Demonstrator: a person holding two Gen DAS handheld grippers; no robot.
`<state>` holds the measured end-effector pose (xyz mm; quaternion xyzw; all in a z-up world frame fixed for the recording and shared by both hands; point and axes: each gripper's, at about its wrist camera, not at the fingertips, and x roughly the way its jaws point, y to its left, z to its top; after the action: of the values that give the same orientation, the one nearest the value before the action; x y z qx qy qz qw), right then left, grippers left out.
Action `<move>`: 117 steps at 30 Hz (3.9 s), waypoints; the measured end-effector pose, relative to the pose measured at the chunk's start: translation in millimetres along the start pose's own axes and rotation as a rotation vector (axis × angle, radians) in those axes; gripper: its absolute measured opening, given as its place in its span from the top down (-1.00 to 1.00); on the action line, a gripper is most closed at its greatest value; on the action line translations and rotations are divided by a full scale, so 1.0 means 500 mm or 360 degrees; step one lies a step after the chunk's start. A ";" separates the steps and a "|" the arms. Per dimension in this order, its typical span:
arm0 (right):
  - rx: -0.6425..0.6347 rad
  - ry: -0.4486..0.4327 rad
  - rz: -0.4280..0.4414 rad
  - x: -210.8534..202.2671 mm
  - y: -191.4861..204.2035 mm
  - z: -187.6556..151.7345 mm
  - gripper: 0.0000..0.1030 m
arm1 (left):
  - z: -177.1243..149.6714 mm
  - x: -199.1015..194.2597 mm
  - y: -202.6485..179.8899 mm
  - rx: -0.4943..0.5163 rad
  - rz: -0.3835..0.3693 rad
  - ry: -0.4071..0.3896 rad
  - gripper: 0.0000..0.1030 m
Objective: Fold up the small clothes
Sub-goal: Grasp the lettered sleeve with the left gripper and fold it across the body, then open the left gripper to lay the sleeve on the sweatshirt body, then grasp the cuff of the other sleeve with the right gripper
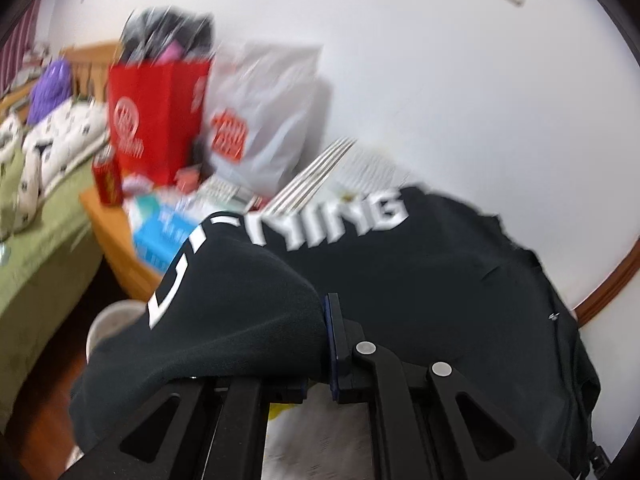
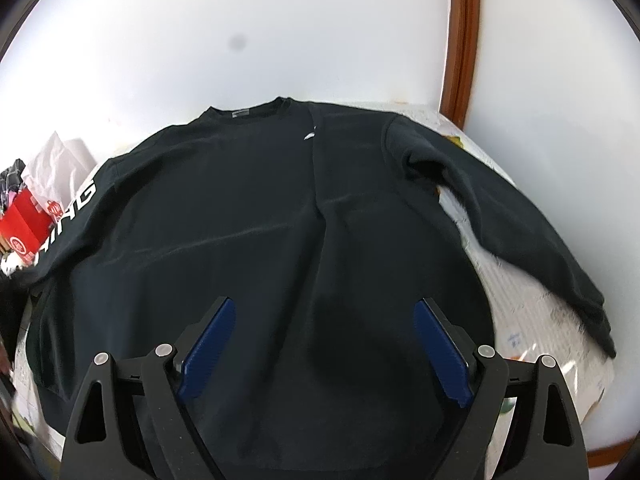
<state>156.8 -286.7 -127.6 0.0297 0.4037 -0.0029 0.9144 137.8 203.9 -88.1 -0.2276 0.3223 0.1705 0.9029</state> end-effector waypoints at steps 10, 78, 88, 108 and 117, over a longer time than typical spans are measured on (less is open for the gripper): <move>-0.0073 -0.0112 -0.0117 -0.028 -0.077 0.044 -0.74 | 0.095 -0.047 -0.311 0.0416 -0.0194 -0.0208 0.87; -0.0739 0.0105 0.0379 0.243 0.479 0.127 0.48 | -0.021 0.278 -0.199 0.0617 0.0065 0.0216 -0.35; -0.0225 -0.0053 0.0245 0.191 0.148 0.282 0.62 | -0.021 0.280 -0.195 0.0597 0.0062 0.0224 -0.39; -0.0272 0.0078 -0.0109 0.297 -0.005 0.227 0.27 | -0.021 0.279 -0.196 0.0600 0.0058 0.0220 -0.39; -0.0059 0.0078 -0.0168 0.212 -0.080 0.194 -0.06 | -0.039 0.260 -0.211 0.0682 0.0083 0.0213 -0.39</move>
<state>298.8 -329.9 -142.7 -0.0087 0.4271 -0.0430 0.9032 271.5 126.1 -155.6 -0.0331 0.4161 0.1061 0.9025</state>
